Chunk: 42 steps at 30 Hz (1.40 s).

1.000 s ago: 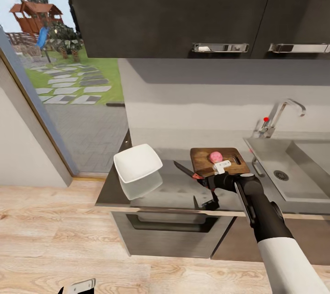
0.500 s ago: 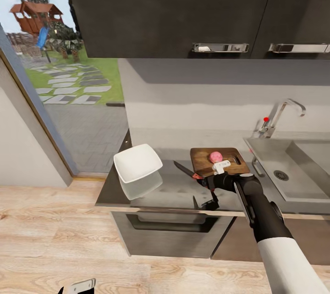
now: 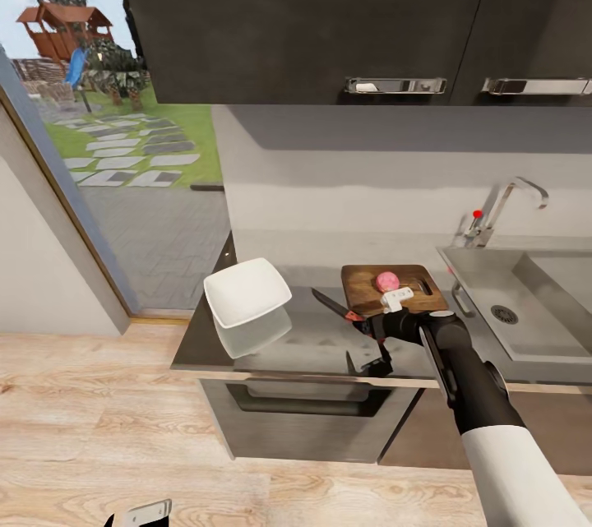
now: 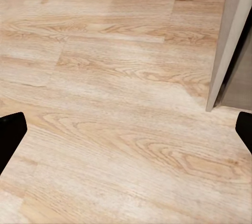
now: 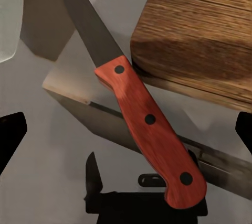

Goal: In the kitchen, take the Vidalia onion out of the sink, dice it on the chopping board with the paring knife, put the diced onion into the bowl on the countertop, then place both the paring knife and the chopping board into the sink.

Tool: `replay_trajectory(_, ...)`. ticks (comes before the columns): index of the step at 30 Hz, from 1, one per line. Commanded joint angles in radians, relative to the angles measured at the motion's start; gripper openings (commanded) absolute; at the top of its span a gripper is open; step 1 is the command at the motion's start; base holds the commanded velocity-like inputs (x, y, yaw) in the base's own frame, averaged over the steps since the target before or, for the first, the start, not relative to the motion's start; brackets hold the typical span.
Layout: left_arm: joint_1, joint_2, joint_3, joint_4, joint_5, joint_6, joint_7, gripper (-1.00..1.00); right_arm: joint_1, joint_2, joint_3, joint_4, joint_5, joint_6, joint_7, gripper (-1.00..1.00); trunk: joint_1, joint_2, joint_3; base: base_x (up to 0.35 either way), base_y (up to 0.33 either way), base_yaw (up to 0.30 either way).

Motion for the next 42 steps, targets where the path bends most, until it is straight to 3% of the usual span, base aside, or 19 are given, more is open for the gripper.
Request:
replay_trajectory(1, -0.002, -0.001, -0.009, 0.003, 0.004, -0.004, 0.003, 1.00, -0.001, 0.000, -0.001, -0.001, 0.011, 0.003, 0.009, 1.00, 0.000, -0.001, -0.002, 0.000, 0.000, 0.000)
replay_trajectory(42, -0.002, -0.001, -0.009, 0.003, 0.005, -0.004, 0.003, 1.00, 0.000, -0.004, -0.004, -0.001, 0.014, 0.002, 0.010, 1.00, 0.000, -0.001, -0.042, 0.000, 0.000, 0.000)
